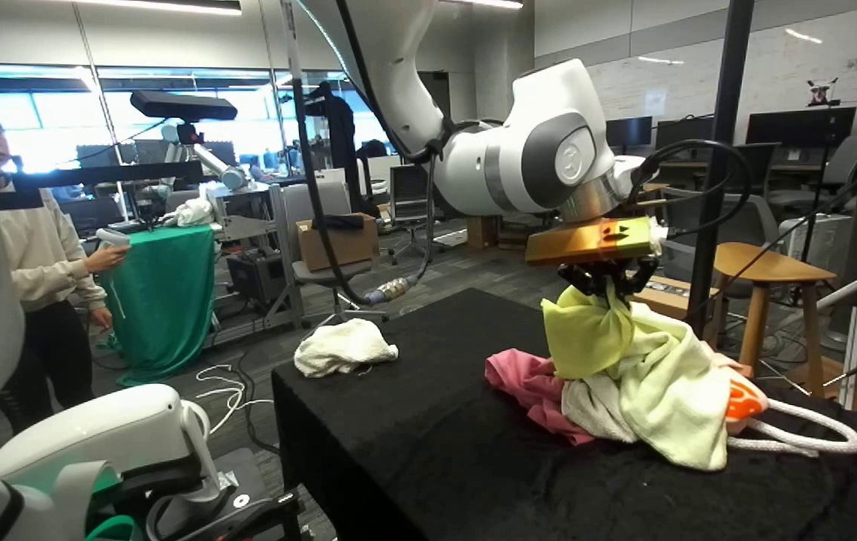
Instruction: Put the things on the table in a single pile
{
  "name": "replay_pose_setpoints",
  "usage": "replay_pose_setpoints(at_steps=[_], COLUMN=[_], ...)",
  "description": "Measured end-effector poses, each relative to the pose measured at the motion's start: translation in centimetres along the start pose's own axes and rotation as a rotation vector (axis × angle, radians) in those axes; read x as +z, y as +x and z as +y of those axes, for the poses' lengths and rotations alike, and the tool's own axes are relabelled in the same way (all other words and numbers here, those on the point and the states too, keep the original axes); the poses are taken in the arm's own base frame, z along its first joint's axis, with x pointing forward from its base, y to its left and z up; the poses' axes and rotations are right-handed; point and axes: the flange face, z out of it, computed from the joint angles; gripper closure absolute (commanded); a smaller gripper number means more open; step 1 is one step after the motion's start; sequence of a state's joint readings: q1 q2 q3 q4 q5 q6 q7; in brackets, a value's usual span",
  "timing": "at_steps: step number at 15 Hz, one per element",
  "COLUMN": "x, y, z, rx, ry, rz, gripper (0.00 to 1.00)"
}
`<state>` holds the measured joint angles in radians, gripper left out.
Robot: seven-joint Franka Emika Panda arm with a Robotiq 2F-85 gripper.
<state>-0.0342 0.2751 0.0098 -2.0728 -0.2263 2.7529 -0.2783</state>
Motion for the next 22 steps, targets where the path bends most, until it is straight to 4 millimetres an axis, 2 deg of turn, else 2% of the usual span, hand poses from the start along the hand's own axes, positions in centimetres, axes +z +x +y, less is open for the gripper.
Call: replay_pose_setpoints(at_steps=[4, 9, 12, 13, 14, 16, 22], x=[1.8, 1.9, 2.5, 2.8, 3.2, 4.0, 5.0], y=[-0.1, 1.2, 1.1, 0.9, 0.7, 0.3, -0.2], z=[-1.7, -5.0, -6.1, -6.1, -6.2, -6.0, -4.7], rx=[0.005, -0.039, -0.054, -0.054, -0.053, -0.048, -0.017], ry=[0.014, 0.046, 0.060, 0.064, 0.067, 0.069, 0.062], rz=[-0.028, -0.022, -0.044, -0.054, -0.066, -0.084, -0.125], gripper=[0.87, 0.87, 0.87, 0.82, 0.61, 0.57, 0.12])
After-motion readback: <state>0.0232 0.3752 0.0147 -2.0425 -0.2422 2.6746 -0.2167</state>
